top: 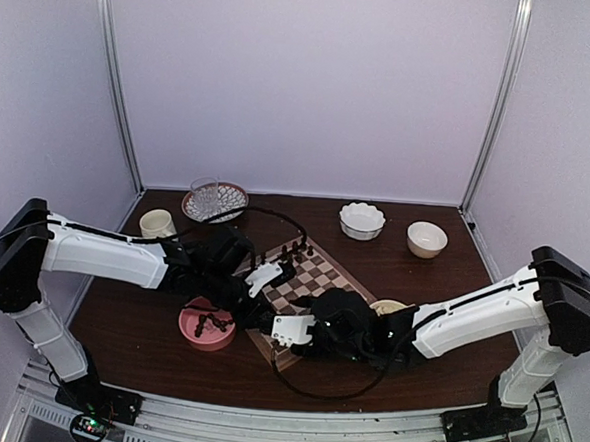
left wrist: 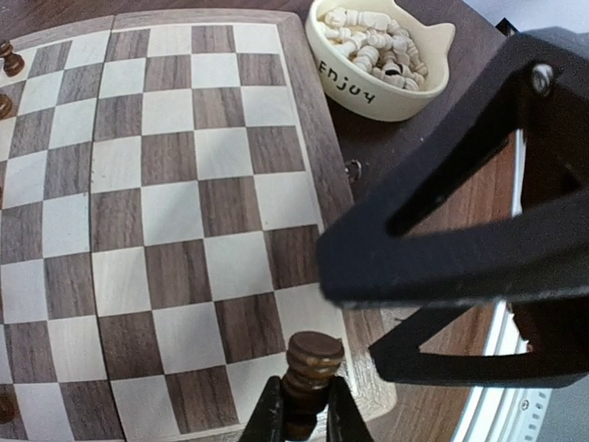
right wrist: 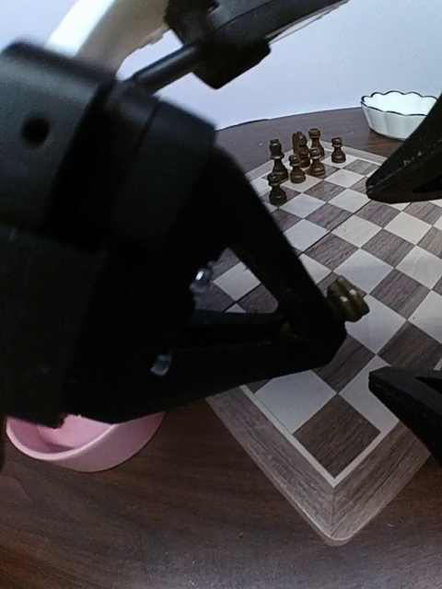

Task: Set up the chess pieces on the board
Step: Pass from the left arm to the right

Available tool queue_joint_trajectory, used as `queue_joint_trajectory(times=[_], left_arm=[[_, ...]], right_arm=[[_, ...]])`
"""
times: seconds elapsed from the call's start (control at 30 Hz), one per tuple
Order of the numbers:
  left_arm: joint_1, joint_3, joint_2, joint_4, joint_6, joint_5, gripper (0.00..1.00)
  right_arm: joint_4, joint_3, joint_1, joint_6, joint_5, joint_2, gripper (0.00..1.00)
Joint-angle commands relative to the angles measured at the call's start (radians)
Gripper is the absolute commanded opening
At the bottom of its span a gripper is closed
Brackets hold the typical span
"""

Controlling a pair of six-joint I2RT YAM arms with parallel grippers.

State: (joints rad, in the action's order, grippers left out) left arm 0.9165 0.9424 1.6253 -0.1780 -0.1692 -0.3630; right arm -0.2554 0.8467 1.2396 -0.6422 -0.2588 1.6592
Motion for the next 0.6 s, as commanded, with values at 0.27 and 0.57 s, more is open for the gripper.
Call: queue_joint_trajectory(times=[0.27,0.57], left_arm=[[0.002,0.038,0.03,-0.039,-0.014,-0.123,0.03],[0.002,0.044,0.031,-0.044,-0.019,-0.137,0.03]], right_arm=[[0.046,0.084,0.038,-0.076,-0.146,0.095,0.55],[0.06,0.121,0.066,-0.095,-0.172,0.15,0.48]])
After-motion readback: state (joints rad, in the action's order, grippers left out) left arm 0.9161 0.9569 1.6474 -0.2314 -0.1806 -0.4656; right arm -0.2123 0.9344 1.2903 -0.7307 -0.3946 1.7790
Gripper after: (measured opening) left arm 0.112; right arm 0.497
